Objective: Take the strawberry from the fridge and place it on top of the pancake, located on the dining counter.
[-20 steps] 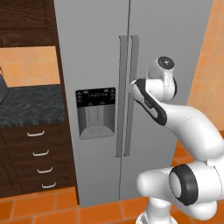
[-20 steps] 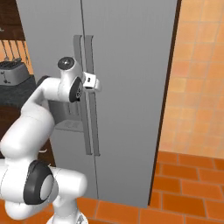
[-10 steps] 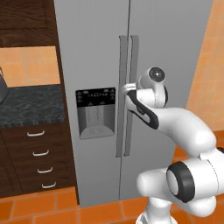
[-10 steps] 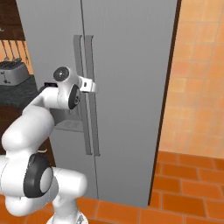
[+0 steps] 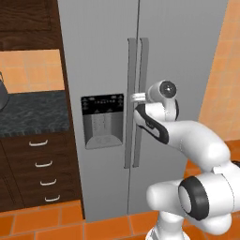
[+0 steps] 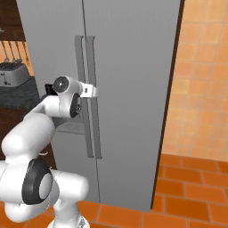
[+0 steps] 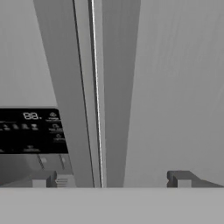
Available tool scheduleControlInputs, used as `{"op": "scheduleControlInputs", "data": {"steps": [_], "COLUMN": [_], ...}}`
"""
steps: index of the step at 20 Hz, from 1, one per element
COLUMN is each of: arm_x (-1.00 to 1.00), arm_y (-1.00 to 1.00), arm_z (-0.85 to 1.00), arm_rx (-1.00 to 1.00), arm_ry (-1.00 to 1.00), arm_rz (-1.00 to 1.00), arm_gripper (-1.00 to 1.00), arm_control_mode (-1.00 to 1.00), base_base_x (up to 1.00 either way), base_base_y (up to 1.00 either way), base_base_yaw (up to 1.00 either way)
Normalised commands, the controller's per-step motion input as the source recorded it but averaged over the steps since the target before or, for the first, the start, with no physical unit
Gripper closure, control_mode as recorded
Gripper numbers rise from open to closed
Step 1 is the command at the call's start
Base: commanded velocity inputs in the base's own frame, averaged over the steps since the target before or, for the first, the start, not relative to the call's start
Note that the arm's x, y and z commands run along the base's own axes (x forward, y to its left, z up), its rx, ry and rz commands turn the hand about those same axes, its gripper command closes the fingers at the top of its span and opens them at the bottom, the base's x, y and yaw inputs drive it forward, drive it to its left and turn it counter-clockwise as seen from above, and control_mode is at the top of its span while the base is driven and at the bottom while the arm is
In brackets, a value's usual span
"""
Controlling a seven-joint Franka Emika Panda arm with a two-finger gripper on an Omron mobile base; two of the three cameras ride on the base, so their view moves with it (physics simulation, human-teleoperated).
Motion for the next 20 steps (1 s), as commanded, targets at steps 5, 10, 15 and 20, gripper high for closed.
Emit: {"op": "scheduleControlInputs", "data": {"steps": [5, 10, 15, 20], "arm_x": [0.07, 0.12, 0.26, 0.52], "arm_y": [0.02, -0.03, -0.02, -0.02], "arm_z": [0.04, 0.12, 0.01, 0.0], "arm_rx": [0.01, 0.01, 0.0, 0.0], "arm_ry": [-0.04, -0.01, -0.02, -0.07], "arm_rz": [0.0, 0.0, 0.0, 0.0], "arm_gripper": [-1.0, -1.0, -1.0, -1.0], "arm_control_mode": [-1.0, -1.0, -1.0, -1.0], "base_base_x": [0.0, 0.0, 0.0, 0.0], "base_base_y": [0.0, 0.0, 0.0, 0.0], "base_base_yaw": [0.0, 0.0, 0.0, 0.0]}}
